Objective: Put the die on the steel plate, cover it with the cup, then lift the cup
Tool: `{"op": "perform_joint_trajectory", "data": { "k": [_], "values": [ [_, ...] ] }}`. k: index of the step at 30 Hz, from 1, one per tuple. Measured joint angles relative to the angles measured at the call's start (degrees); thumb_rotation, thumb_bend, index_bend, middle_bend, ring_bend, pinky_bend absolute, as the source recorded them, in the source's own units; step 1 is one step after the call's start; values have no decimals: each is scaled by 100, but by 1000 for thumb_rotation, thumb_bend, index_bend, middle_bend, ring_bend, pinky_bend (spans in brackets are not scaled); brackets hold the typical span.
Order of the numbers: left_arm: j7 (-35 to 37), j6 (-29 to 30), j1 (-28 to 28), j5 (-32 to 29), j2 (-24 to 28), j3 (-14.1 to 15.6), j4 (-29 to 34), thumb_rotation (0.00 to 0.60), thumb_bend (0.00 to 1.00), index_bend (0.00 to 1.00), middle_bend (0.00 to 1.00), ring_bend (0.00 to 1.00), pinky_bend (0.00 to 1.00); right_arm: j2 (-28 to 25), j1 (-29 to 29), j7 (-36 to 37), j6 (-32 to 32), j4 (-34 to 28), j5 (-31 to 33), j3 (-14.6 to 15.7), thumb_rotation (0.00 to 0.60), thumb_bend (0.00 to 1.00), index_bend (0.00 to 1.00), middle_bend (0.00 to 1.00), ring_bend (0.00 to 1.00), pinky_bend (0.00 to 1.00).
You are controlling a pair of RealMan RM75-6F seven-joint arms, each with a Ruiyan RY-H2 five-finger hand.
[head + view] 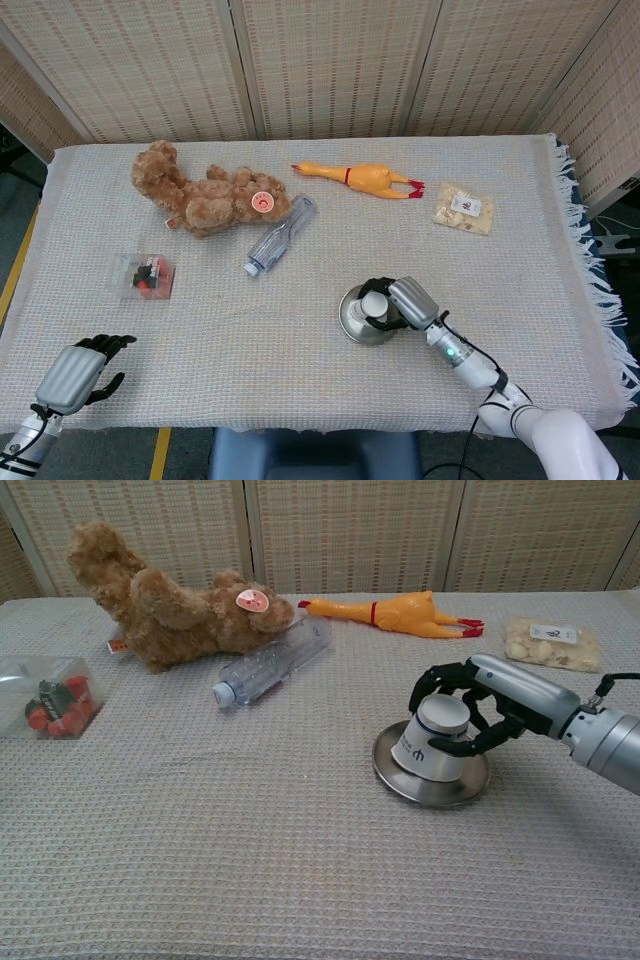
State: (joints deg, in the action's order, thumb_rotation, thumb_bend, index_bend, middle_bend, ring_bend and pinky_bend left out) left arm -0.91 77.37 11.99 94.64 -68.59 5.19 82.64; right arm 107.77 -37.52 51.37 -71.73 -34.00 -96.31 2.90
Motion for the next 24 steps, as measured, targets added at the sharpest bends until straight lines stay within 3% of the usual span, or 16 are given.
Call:
{"op": "perform_joint_trajectory", "data": {
  "k": [5,13,18,24],
  "values": [
    [9,-3,2,10,1,7,-3,600,357,246,328,303,449,-49,-10,105,30,-132,-26,54,600,214,603,493,440,743],
    [18,-1,1,7,5,6,1,600,357,245,328,303,449,252,66,-928,-380,623,-57,2,600,215,604,493,441,743],
    [-1,-5,2,11,-1,8,-4,600,357,245,328,303,449,289,87,-500,-457,606,-63,8,600,215,603,493,440,743],
    [-12,-11,2,3,-4,6,-4,600,357,245,328,303,449,114,99,-244,-841,150,-127,6,600,215,603,493,440,743]
  ]
}}
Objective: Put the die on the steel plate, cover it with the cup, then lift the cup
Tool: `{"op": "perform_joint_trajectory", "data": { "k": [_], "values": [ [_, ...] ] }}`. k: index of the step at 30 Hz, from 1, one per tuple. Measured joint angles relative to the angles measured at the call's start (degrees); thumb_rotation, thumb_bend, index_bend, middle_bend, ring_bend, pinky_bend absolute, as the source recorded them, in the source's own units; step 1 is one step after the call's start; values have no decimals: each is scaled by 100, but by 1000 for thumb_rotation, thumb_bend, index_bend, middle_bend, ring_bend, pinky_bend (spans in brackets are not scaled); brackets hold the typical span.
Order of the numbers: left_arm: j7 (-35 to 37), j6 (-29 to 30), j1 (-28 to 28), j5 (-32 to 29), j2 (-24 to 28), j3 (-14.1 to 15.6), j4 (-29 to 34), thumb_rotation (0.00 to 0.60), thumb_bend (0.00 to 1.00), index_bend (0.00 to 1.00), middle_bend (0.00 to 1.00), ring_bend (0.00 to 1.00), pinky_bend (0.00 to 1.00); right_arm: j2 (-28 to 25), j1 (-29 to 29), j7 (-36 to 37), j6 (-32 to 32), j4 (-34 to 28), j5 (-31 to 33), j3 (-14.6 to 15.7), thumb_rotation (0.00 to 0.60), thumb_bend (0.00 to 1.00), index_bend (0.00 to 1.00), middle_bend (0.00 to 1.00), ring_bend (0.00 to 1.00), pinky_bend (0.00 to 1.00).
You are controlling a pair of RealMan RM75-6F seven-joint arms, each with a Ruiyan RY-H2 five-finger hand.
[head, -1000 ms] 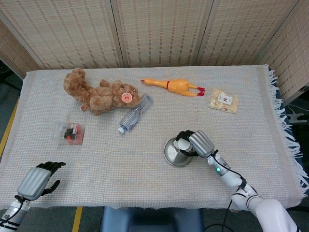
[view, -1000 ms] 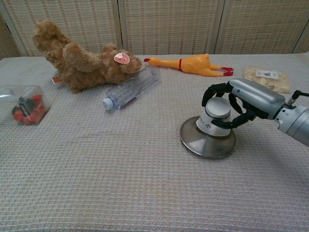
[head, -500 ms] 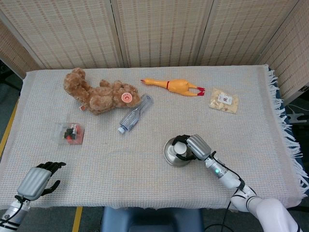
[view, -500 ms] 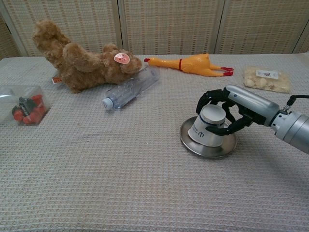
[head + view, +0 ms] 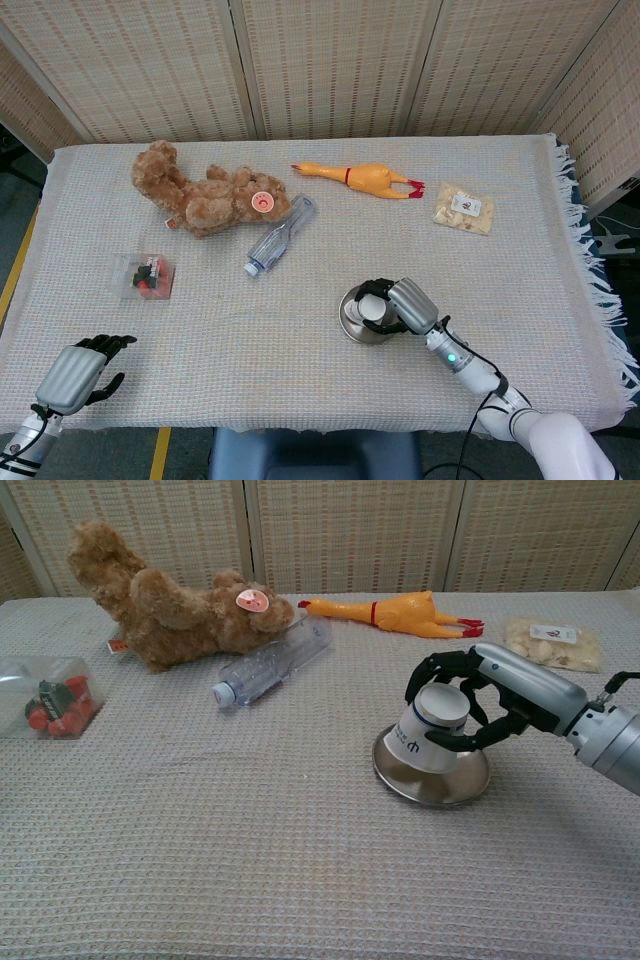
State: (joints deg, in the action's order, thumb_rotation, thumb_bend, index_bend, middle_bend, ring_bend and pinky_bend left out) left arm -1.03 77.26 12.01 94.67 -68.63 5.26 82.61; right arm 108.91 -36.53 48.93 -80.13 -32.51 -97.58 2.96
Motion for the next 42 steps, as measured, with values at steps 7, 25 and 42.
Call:
{"op": "perform_joint_trajectory", "data": {
  "k": [7,25,42],
  "values": [
    [-3,-16,2,-6,7,5,6,600,358,245,328,303,449,-347,37,-637,-637,-672,-110,-91,600,214,603,493,441,743],
    [-116,-102,15,-46,-20,10,14,600,358,245,329,303,449,-1124,631,-1330,-305,-610,763,-583,600,215,573,493,430,743],
    [-146,-108,15,-42,-16,21,30,600,358,245,328,303,449,-711,918,-525,483,861,729,-250,600,139,5,52,0,274]
  ]
}}
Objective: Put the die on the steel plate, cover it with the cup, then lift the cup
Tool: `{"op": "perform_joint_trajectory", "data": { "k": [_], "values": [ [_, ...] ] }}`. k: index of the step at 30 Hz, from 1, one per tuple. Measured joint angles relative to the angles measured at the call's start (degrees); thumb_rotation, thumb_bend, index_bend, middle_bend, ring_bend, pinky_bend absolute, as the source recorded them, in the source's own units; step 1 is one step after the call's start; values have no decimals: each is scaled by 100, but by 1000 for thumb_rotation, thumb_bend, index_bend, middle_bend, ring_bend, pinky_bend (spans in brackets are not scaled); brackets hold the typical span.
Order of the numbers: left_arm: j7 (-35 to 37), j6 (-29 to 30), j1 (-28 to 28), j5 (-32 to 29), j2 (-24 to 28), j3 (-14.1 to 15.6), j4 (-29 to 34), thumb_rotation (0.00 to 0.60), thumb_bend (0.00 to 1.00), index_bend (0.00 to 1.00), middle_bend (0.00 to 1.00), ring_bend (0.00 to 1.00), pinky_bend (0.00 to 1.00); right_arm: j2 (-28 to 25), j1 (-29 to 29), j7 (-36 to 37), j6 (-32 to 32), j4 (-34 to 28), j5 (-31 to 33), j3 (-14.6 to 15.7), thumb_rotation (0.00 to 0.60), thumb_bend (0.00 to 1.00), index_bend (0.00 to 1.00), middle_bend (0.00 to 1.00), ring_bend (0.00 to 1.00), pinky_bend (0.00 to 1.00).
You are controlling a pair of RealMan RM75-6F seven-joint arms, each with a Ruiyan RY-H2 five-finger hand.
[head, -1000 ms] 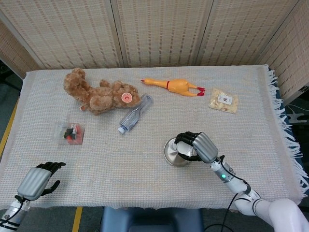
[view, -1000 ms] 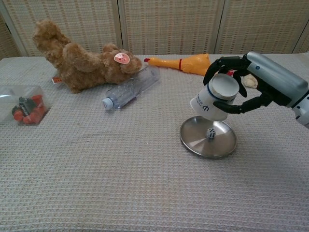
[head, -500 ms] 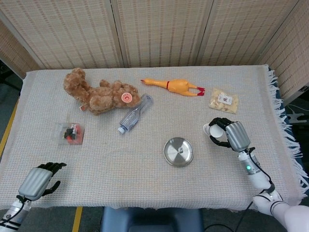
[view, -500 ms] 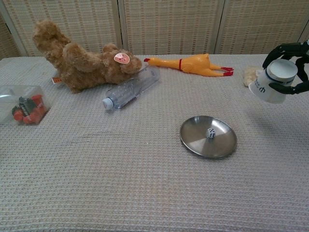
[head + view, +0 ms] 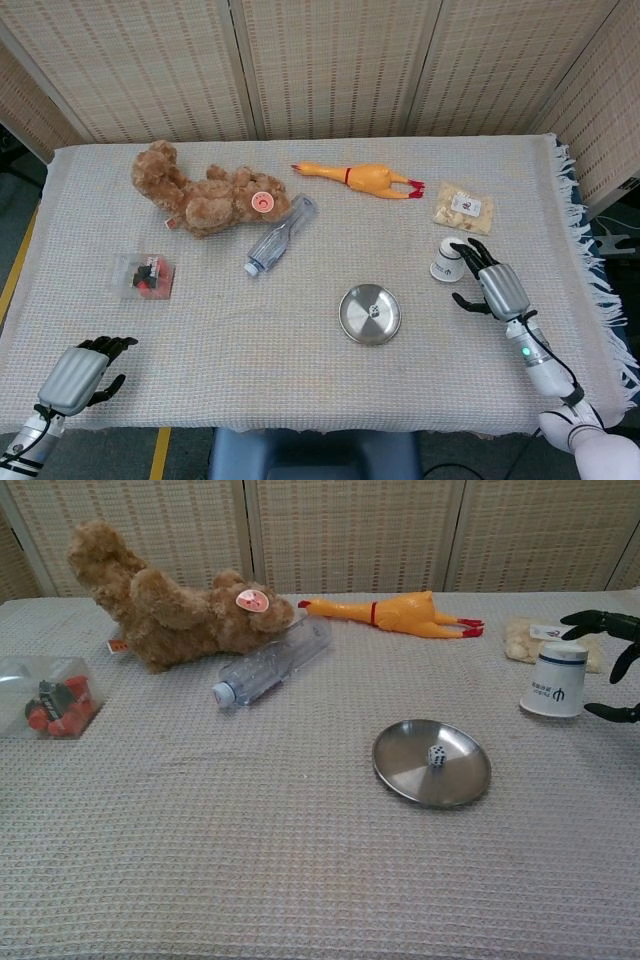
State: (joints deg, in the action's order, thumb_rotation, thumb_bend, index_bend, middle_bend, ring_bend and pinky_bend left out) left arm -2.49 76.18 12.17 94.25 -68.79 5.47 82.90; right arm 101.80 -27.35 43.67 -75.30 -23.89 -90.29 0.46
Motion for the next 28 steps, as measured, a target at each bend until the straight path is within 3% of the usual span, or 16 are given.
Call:
{"op": "perform_joint_trajectory", "data": {
  "k": [5,12,19,28],
  "values": [
    [-4,7,-4,12,2,9,2,600,357,246,328,303,449,-42,63,26,-287,-35,-96,43,600,134,0,34,0,179],
    [19,8,-4,6,9,7,-6,600,358,245,328,303,449,-311,253,-472,-1146,-474,-269,89,600,135,0,25,0,162],
    [3,-16,-3,-28,11,0,-8,600,358,245,328,303,449,-934,557,-1890,-1548,-1850,-334,124,600,134,0,25,0,160],
    [-40,40,-18,23,14,7,38,600,357,245,329,303,449,-1837,940,-4682,-1053,-4195,171,131,600,134,0,0,0,158]
  ]
}}
